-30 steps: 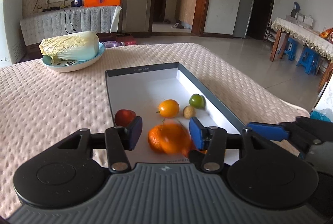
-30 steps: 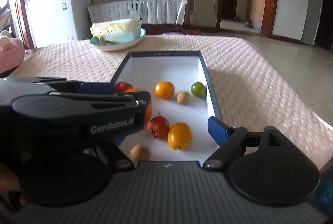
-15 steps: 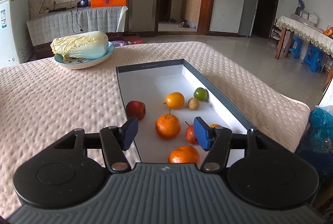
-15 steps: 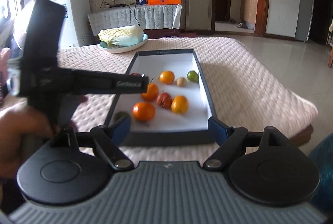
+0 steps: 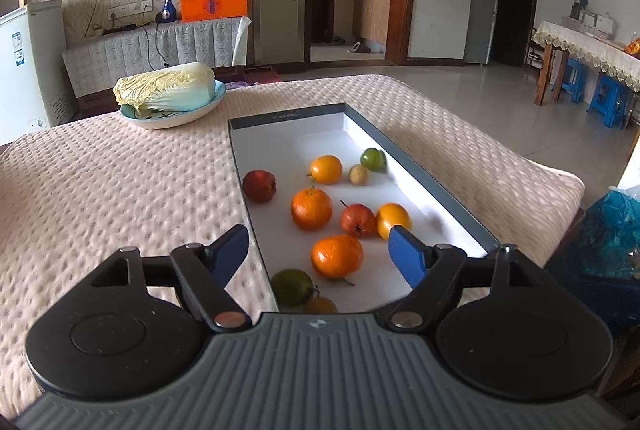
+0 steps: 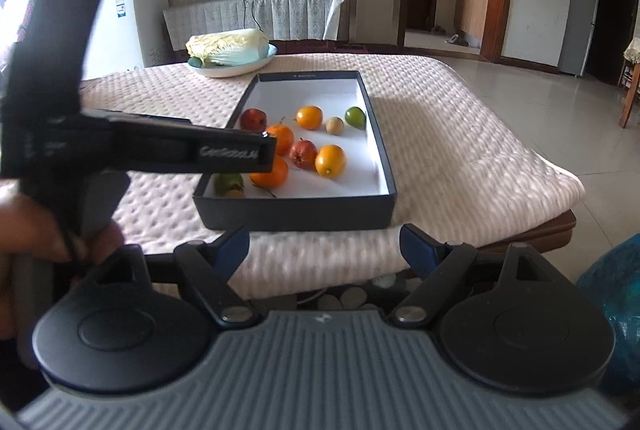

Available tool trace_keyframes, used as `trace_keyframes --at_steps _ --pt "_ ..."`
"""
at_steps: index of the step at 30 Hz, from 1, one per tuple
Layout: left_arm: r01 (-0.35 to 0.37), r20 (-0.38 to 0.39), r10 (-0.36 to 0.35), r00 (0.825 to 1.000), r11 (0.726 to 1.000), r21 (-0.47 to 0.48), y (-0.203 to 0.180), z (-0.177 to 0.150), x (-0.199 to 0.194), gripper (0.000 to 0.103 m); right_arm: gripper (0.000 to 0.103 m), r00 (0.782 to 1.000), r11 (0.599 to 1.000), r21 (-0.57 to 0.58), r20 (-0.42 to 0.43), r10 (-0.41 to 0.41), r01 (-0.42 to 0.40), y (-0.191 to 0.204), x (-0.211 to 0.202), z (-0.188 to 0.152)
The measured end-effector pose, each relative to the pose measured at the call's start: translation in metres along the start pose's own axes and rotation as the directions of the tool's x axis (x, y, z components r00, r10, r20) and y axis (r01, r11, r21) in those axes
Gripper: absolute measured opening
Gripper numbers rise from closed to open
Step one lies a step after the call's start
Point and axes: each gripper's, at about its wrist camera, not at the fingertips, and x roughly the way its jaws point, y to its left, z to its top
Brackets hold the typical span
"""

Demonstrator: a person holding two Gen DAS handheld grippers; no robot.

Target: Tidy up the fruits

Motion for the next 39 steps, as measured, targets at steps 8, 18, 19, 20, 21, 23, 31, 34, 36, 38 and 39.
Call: trace_keyframes --at_steps 8,18,19,20,21,23,31,34,36,38,39 --pt "-0.017 0.006 0.017 1.0 1.0 0.017 -0.005 -0.009 -0.012 0.089 0.084 1.0 1.0 -0.01 -0.013 -0.022 0.022 -0.007 -0.005 -0.008" --pt "-0.024 0.044 0.022 0.999 0.999 0.046 -0.011 -0.013 -0.031 0.103 0.084 1.0 1.0 0.01 -0.013 -0.021 0.021 -0.012 -0.008 -0.009" --pt "-0.045 0.053 0.042 0.998 0.997 0.056 -0.013 -0.014 -0.033 0.103 0.084 1.0 1.0 0.012 -0.013 -0.021 0.021 -0.012 -0.008 -0.009" --pt "-0.052 0.059 0.048 0.997 0.997 0.063 -0.014 -0.014 -0.034 0.103 0.084 1.0 1.0 0.015 -0.012 -0.02 0.02 -0.012 -0.008 -0.009" --pt "-0.039 0.057 0.036 0.998 0.997 0.059 -0.013 -0.013 -0.035 0.103 0.084 1.0 1.0 0.018 -0.011 -0.02 0.02 -0.012 -0.009 -0.009" --pt "0.011 0.044 -0.012 0.999 1.0 0.016 -0.007 -0.011 -0.035 0.103 0.084 1.0 0.999 0.025 -0.009 -0.02 0.02 -0.013 -0.009 -0.009" --pt "-0.055 0.071 0.057 0.996 0.998 -0.03 0.0 -0.01 -0.038 0.103 0.084 1.0 0.999 0.042 -0.007 -0.016 0.017 -0.016 -0.009 -0.009" --pt "-0.089 0.078 0.087 0.993 0.996 0.024 -0.008 -0.011 -0.04 0.103 0.084 1.0 0.999 0.045 -0.007 -0.016 0.017 -0.016 -0.009 -0.009" --pt "-0.08 0.086 0.076 0.993 0.996 0.044 -0.012 -0.012 -0.042 0.103 0.084 1.0 0.999 0.047 -0.006 -0.015 0.015 -0.017 -0.009 -0.009" --pt "-0.063 0.079 0.059 0.995 0.996 0.056 -0.014 -0.013 -0.042 0.103 0.084 1.0 0.999 0.05 -0.006 -0.016 0.016 -0.018 -0.009 -0.008" --pt "-0.055 0.074 0.051 0.996 0.997 0.059 -0.015 -0.014 -0.041 0.103 0.084 1.0 0.999 0.051 -0.006 -0.016 0.016 -0.018 -0.009 -0.008"
